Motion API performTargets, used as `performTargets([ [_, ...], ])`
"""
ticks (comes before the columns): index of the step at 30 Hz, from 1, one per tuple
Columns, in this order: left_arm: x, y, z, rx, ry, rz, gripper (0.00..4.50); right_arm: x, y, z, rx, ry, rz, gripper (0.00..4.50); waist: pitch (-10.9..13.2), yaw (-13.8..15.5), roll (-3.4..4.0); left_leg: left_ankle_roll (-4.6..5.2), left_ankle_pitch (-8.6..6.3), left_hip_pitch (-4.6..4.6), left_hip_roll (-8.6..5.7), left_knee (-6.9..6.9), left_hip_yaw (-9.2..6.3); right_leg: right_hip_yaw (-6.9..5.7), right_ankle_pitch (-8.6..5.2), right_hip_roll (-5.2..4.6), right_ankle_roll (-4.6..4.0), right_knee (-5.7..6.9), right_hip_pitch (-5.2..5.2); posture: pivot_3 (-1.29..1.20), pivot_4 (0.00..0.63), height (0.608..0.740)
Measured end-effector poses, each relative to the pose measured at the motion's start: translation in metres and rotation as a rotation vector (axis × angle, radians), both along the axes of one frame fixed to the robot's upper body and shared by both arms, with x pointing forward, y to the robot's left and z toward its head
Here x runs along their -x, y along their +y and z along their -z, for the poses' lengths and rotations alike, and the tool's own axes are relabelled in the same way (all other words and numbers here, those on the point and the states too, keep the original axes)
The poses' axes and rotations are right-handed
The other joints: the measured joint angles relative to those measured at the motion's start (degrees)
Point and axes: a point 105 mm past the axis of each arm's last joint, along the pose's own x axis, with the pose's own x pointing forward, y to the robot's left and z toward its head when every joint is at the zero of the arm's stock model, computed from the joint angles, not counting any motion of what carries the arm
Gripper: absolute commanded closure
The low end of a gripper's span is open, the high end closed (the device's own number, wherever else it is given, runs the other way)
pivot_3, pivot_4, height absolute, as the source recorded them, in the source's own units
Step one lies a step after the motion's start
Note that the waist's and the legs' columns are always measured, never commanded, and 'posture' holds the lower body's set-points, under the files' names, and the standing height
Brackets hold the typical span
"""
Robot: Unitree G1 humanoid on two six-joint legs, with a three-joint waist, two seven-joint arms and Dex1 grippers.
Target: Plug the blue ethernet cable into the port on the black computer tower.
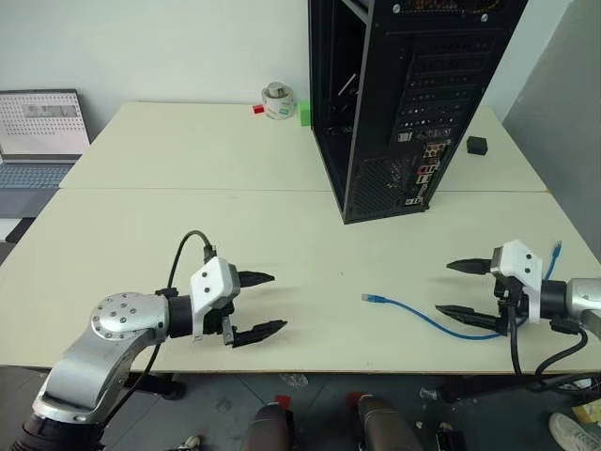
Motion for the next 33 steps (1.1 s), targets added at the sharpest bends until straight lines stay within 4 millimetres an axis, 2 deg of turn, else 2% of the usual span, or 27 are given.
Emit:
performTargets([
  [6,0.000,-0.016,0.001,-0.011,0.004,0.100,0.01,0.000,0.013,0.014,-0.022,0.021,0.016,0.00,0.0,-0.1,0.00,0.00,0.00,0.03,0.00,0.00,0.01,0.00,0.00,0.02,0.00,0.01,0.00,0.00,0.150,0.740],
  [9,-0.001,-0.026,0.003,-0.007,-0.002,0.152,0.01,-0.007,0.028,0.022,-0.056,0.033,-0.006,0.00,0.0,-0.2,-0.01,0.00,0.00,0.04,-0.01,0.00,0.02,0.02,0.02,0.07,-0.03,0.02,0.00,0.00,0.150,0.740],
  [17,-0.002,-0.027,0.011,-0.019,0.004,0.170,0.01,-0.017,0.039,0.051,-0.047,0.100,-0.013,0.00,0.0,-0.1,-0.02,0.00,0.00,0.02,0.00,0.02,0.01,0.00,0.10,0.05,-0.18,0.01,0.00,0.00,0.150,0.740],
  [18,-0.002,-0.028,0.011,-0.018,0.004,0.170,0.00,-0.019,0.039,0.052,-0.044,0.095,-0.009,0.36,0.0,-0.1,-0.02,0.00,0.00,0.02,0.00,0.02,0.01,0.00,0.10,0.05,-0.18,0.01,0.00,0.00,0.150,0.740],
  [21,-0.001,-0.027,0.012,-0.017,0.010,0.168,0.00,-0.022,0.036,0.055,-0.023,0.081,-0.008,0.97,0.0,-0.1,-0.02,0.00,0.00,0.02,0.01,0.02,0.00,-0.01,0.10,0.04,-0.18,0.01,0.00,0.00,0.150,0.740],
  [26,-0.001,-0.025,0.015,-0.026,0.027,0.156,0.00,-0.021,0.036,0.057,-0.006,0.056,-0.028,2.30,0.0,-0.1,-0.02,0.00,0.00,0.03,0.01,0.02,-0.01,0.00,0.10,0.05,-0.18,0.02,0.00,0.00,0.150,0.740],
  [33,-0.003,-0.024,0.017,-0.023,0.054,0.129,0.00,-0.019,0.044,0.058,0.024,0.014,-0.083,4.03,0.0,-0.1,-0.02,0.00,0.00,0.04,0.01,0.02,-0.01,0.00,0.10,0.05,-0.18,0.02,0.00,0.00,0.150,0.740],
])
